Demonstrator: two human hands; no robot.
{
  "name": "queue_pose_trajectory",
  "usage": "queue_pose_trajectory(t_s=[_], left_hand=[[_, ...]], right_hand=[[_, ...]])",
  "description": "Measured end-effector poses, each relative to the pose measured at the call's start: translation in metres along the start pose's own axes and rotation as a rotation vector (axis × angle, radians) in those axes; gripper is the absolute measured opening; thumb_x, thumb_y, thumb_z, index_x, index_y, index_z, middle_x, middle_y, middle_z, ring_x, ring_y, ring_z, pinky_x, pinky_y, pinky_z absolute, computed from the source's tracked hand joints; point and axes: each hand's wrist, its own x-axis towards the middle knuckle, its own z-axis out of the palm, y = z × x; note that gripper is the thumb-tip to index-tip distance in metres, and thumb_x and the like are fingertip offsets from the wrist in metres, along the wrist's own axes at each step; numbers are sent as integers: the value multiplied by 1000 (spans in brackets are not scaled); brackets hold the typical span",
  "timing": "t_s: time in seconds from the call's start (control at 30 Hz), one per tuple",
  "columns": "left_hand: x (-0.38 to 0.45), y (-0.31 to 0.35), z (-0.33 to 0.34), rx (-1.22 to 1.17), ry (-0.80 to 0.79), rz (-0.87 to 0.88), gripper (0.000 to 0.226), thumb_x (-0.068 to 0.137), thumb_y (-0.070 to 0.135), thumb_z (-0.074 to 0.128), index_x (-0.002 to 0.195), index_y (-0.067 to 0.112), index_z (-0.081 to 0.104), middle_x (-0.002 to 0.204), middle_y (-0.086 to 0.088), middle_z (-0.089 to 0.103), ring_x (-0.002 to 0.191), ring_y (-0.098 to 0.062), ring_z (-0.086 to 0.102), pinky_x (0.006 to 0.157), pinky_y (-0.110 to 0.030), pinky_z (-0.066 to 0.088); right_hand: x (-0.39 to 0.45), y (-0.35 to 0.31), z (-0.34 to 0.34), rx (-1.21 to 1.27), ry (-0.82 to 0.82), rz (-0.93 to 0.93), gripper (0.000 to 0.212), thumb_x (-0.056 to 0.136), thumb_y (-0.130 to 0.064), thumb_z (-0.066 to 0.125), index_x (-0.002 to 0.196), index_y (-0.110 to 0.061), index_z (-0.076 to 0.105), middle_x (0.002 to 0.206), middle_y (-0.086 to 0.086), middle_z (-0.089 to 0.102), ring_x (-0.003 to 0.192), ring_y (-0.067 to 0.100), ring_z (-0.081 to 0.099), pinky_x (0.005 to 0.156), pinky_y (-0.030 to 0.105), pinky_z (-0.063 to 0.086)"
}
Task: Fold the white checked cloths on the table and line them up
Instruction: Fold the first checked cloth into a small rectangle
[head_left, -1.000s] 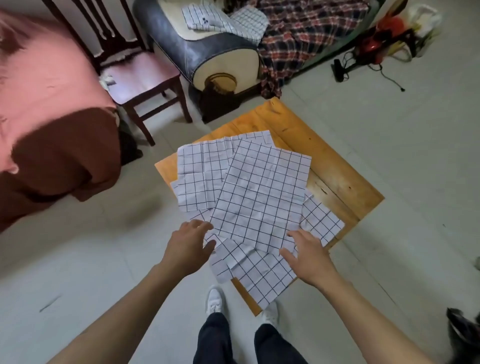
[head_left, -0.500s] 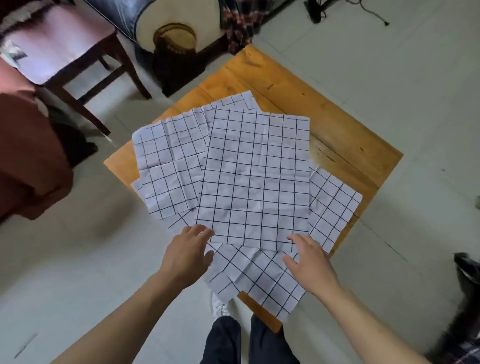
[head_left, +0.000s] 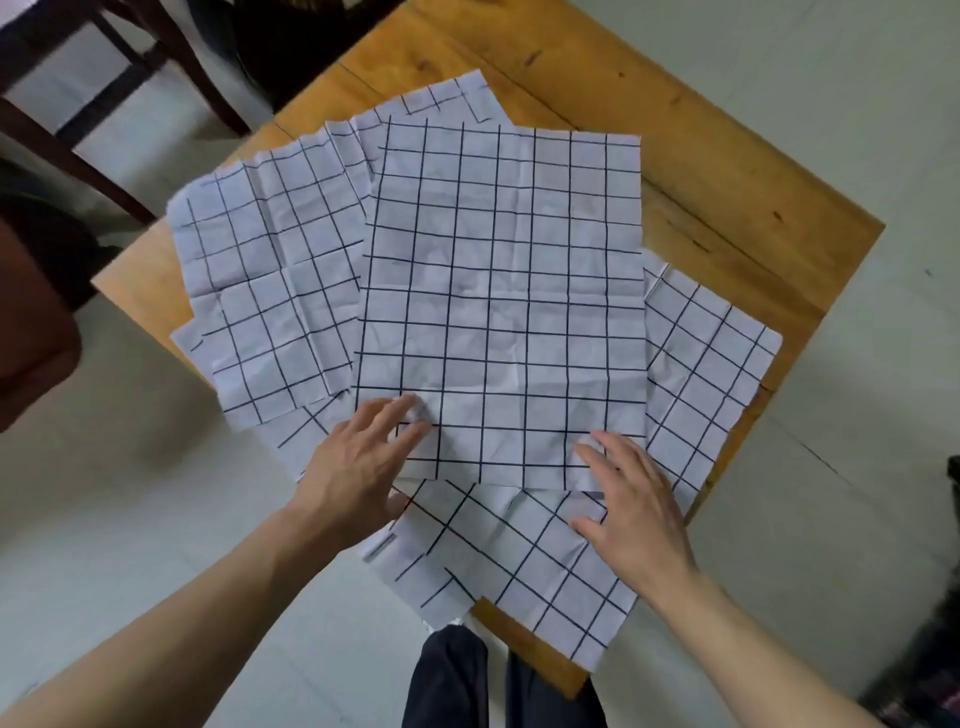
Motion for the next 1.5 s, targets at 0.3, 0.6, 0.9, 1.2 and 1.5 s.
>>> queue_pose_trajectory(t_s=[0.3,0.6,0.9,1.2,1.5], left_hand=[[1,2,9,9,116,11,69,58,16,89,122,12,62,143,-11,55,124,-34,55,81,-45,55],[2,-7,4,-183,264,-4,27,74,7,77,90,15,57,122,1,66,109,-28,60,76,-41,52],[-20,-6,-26,-237,376,-42,31,70,7,80,87,16,57,112,2,68,103,-28,58,75,-38,44],[-59,-8,-54,-184,551,-4,10,90,22,57,88,16,65,92,5,67,86,-27,60,72,-39,45],[-122,19,-72,-203,618,-71,13,89,23,57,90,17,69,92,6,69,85,-27,63,73,-37,44]], right_hand=[[8,0,5,-15,117,-18,62,72,-36,84,127,-21,61,134,-1,52,125,19,44,103,37,43],[7,-8,11,30,131,-74,75,67,-59,79,131,-26,57,133,-5,49,127,16,42,107,36,37],[14,-18,3,-27,284,-92,66,58,9,72,119,-16,64,123,6,56,115,26,52,93,39,45],[-15,-17,-41,54,356,-151,19,80,-3,76,94,-14,70,88,-3,63,82,21,61,73,37,52],[-71,-31,-82,107,314,-134,11,89,-13,69,96,-20,68,90,-10,61,84,13,56,76,34,52]])
